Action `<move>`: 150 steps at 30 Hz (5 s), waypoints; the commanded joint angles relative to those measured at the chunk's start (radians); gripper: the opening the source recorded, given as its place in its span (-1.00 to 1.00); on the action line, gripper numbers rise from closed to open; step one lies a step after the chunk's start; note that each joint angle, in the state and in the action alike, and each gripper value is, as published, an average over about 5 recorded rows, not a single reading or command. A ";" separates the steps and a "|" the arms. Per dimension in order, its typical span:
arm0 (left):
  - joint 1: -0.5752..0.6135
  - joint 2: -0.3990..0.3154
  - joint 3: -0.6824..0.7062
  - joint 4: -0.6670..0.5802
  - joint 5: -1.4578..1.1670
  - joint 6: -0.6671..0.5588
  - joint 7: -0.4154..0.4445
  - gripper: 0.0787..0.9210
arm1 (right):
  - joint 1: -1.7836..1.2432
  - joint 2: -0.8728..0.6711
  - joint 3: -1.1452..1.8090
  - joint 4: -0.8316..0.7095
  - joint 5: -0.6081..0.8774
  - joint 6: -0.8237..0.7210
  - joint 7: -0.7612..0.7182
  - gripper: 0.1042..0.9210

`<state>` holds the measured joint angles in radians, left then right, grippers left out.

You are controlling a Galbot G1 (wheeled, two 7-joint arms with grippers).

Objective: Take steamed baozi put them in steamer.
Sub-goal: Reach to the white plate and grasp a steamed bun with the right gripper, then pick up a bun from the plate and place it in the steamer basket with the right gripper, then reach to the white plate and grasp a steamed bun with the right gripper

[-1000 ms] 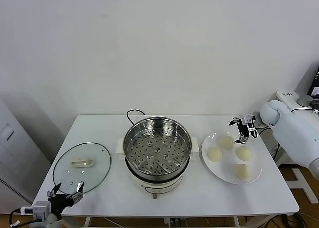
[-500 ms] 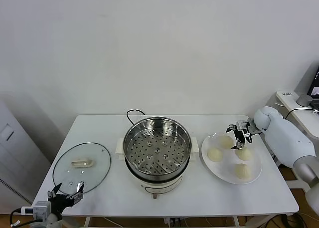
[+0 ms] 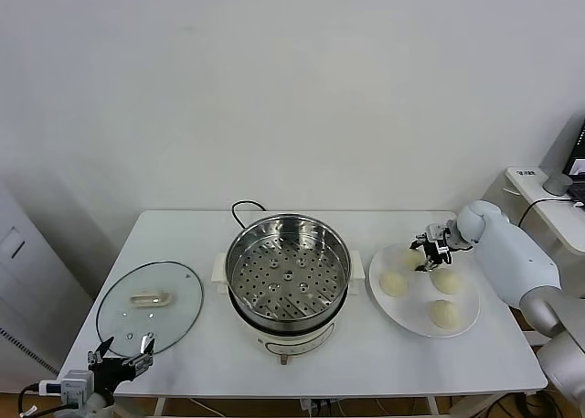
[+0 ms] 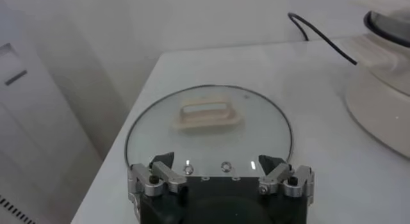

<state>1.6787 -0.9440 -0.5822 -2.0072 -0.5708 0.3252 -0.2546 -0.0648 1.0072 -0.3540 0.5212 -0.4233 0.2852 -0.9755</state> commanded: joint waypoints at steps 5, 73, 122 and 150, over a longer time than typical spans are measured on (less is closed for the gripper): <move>0.006 -0.011 -0.001 -0.007 0.003 0.002 -0.004 0.77 | 0.036 -0.073 -0.106 0.141 0.132 -0.043 -0.032 -0.09; 0.011 -0.006 0.006 -0.023 0.019 0.008 -0.011 0.77 | 0.282 0.245 -0.459 0.621 -0.139 0.587 -0.179 -0.07; 0.008 -0.006 0.010 -0.035 0.028 0.015 -0.011 0.77 | 0.680 -0.194 -0.984 0.503 0.816 -0.075 -0.315 0.76; 0.012 -0.021 0.007 -0.036 0.030 0.023 -0.016 0.77 | 0.274 -0.171 -0.746 0.387 0.596 -0.170 -0.165 0.76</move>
<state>1.6901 -0.9637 -0.5760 -2.0429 -0.5414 0.3467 -0.2703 0.3193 0.8245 -1.1571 0.9481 0.2231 0.1524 -1.1682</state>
